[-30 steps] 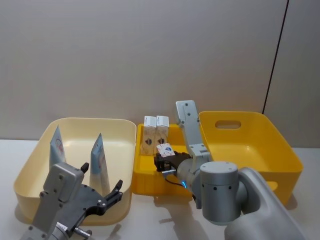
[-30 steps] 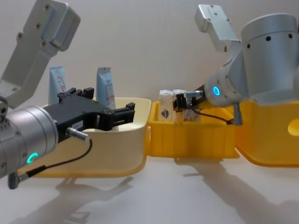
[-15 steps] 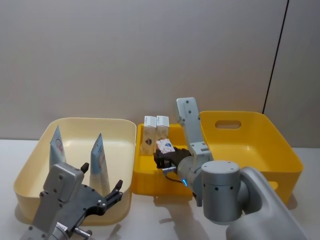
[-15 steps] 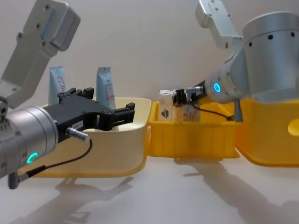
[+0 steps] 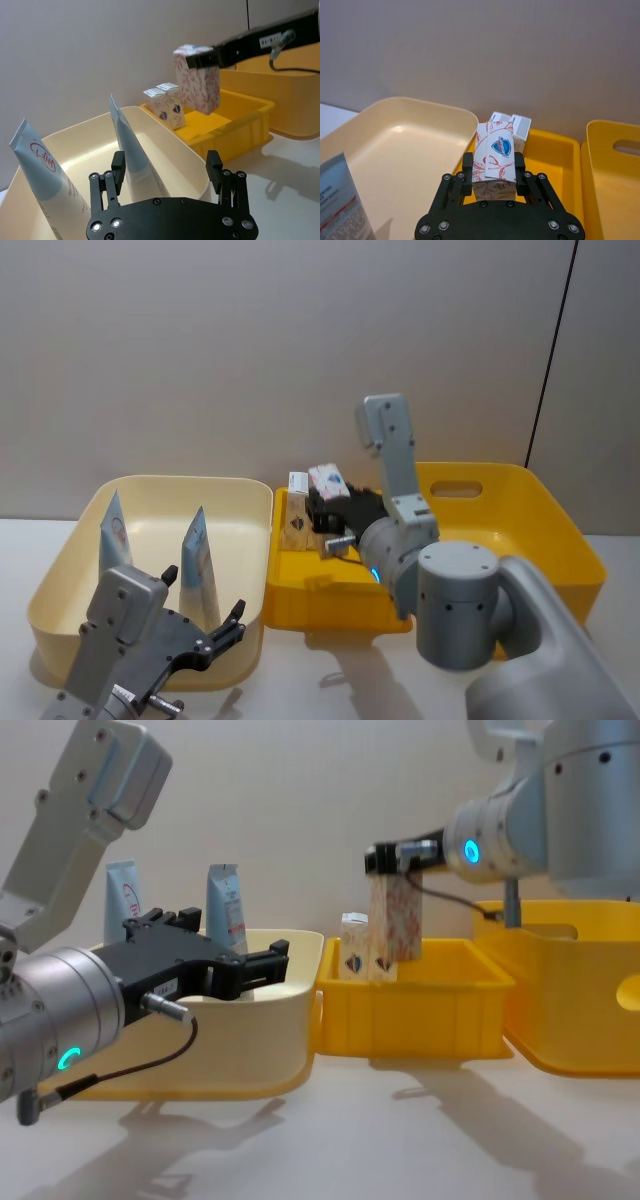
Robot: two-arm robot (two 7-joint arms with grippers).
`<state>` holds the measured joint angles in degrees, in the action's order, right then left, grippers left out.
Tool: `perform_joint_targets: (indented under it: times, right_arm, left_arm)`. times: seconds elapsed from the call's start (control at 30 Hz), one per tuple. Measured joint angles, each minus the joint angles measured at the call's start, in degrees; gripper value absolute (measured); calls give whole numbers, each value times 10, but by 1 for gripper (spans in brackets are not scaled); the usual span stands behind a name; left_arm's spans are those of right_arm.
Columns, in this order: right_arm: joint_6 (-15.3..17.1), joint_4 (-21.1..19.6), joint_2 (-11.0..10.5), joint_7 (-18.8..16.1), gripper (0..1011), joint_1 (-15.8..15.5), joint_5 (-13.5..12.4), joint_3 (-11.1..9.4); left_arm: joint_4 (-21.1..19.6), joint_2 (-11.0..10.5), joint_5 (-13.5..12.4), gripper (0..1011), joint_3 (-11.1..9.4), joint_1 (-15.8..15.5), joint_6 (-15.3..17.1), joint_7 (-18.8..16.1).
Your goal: Bimanual collaborative sorting of washing and personal care products
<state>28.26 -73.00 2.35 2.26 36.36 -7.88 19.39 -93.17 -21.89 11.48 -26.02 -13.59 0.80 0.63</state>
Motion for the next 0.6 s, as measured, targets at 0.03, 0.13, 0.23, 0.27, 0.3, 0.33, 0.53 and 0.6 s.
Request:
perform_joint_targets:
  times: [0.03,0.13,0.23,0.27,0.3,0.33,0.53,0.6]
  right_arm:
    - [-3,-3,-1,-1,453,0,1,0]
    - [-17,-15,-4,-3,453,0,3,-2]
    - [-28,-30,-8,-5,453,2,6,-6]
    - [-31,-34,-9,-6,453,2,7,-7]
    - [-34,-39,-11,-6,453,2,7,-8]
    - [-38,-46,-13,-6,453,2,9,-10]
    - [-50,-83,-32,-4,453,1,19,-27]
    - [-51,-92,-38,-2,453,0,21,-32]
  left_arm:
    - [0,0,0,1003,0,0,0,0]
    - [0,0,0,1003,0,0,0,0]
    - [0,0,0,1003,0,0,0,0]
    - [0,0,0,1003,0,0,0,0]
    - [0,0,0,1003,0,0,0,0]
    - [0,0,0,1003,0,0,0,0]
    - [0,0,0,1003,0,0,0,0]
    - [0,0,0,1003,0,0,0,0]
